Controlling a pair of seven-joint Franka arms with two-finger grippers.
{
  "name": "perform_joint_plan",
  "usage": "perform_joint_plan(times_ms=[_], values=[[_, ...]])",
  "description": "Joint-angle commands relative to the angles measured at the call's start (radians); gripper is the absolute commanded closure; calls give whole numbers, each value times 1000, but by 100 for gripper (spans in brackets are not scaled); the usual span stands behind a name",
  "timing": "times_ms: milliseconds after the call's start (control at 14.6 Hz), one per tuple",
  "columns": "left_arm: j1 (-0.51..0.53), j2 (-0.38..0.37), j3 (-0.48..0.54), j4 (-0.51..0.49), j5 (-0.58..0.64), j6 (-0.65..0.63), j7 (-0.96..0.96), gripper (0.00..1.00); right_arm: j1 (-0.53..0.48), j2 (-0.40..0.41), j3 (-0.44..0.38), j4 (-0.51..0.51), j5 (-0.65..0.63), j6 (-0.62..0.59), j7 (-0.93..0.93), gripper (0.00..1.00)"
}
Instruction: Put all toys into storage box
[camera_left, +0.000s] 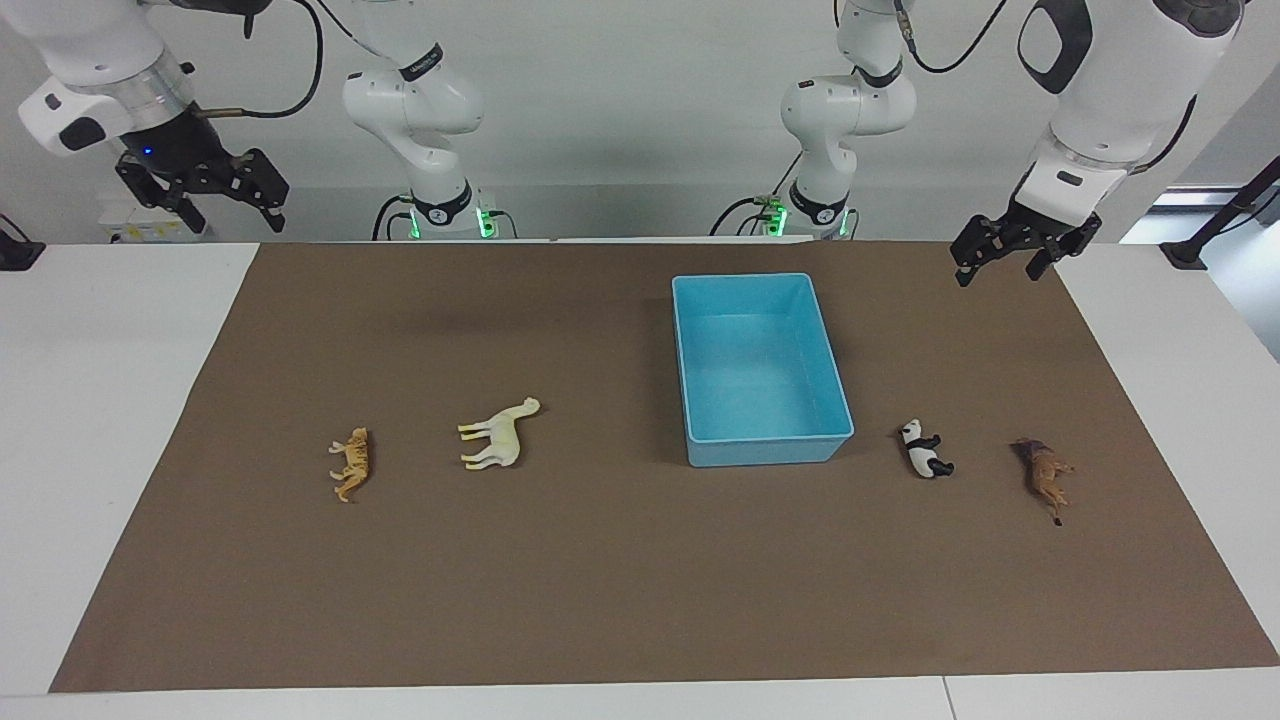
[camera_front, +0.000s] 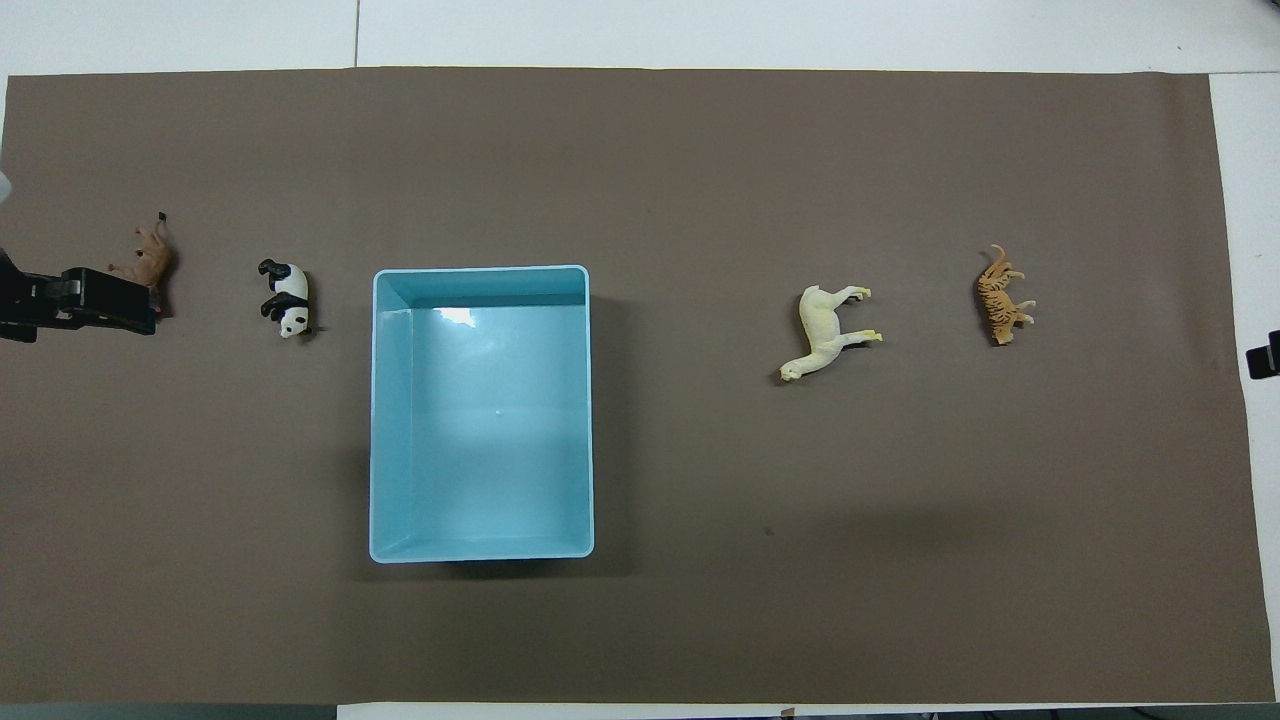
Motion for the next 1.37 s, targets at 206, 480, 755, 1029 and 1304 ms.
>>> perform_joint_plan(times_ms=[206,480,755,1029,1304], values=[[3,-13,5,-6,-10,6,17,0,-9,-23,4,-24,-7,-3,16,0],[3,-13,5,-6,-10,6,17,0,-12,-23,4,-24,-7,-5,14,0],[3,-13,5,-6,-10,6,17,0,-28,-24,4,-29,-7,-5,6,0],[2,-13,5,-8,-10,6,17,0,-8,-90,14,-212,-7,146,13,0],[-3,-15,-1,0,-10,-9,-1,0,29,-34,14,-320,-7,314,14,0]])
